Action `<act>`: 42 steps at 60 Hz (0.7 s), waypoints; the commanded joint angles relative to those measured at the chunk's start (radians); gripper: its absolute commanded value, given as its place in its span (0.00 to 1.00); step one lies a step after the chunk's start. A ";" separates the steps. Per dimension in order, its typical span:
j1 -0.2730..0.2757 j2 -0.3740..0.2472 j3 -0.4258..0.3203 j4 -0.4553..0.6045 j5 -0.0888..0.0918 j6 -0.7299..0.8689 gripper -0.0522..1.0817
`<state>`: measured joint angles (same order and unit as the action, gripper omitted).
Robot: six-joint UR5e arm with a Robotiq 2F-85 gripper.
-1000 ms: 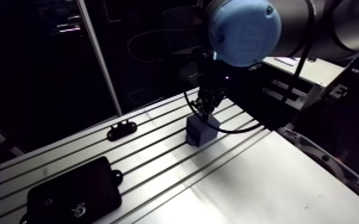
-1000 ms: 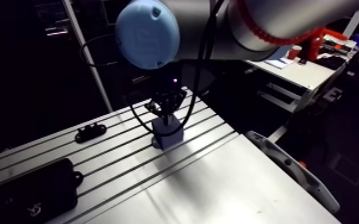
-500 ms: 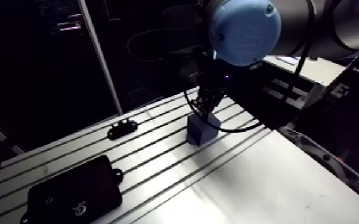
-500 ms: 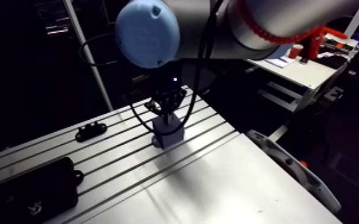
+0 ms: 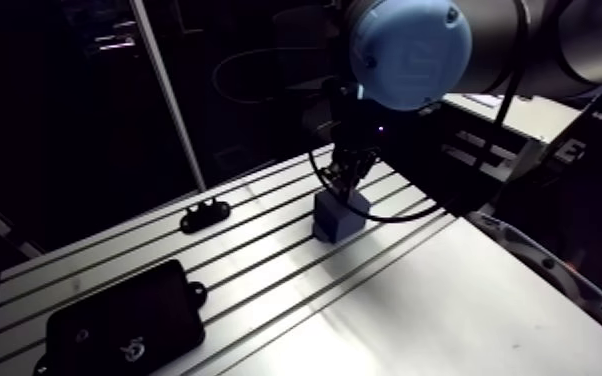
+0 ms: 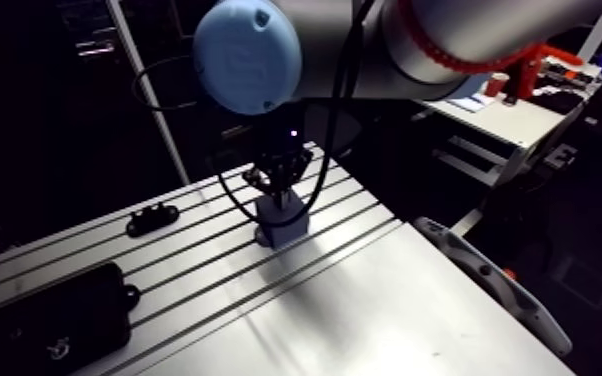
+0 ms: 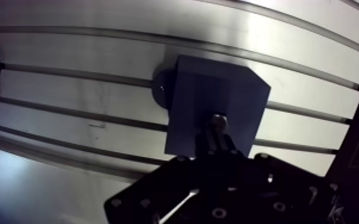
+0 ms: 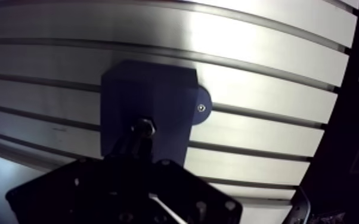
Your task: Pick up the M10 bolt and insert it into the hex recess until seated.
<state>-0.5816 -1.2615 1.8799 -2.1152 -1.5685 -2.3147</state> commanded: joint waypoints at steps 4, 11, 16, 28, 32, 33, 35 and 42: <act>0.000 0.001 0.000 -0.001 0.000 -0.003 0.98; 0.000 0.001 -0.002 -0.001 0.000 -0.003 0.98; 0.000 0.003 -0.002 -0.001 -0.001 -0.004 0.98; 0.000 0.003 -0.002 -0.001 -0.002 -0.004 0.98; 0.001 0.003 -0.003 -0.001 -0.002 -0.004 0.98; 0.001 0.003 -0.003 -0.001 -0.002 -0.004 0.98; 0.000 0.004 -0.003 -0.001 -0.002 -0.004 0.98; 0.002 0.009 -0.003 -0.001 -0.002 -0.004 0.98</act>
<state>-0.5809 -1.2570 1.8775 -2.1162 -1.5699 -2.3187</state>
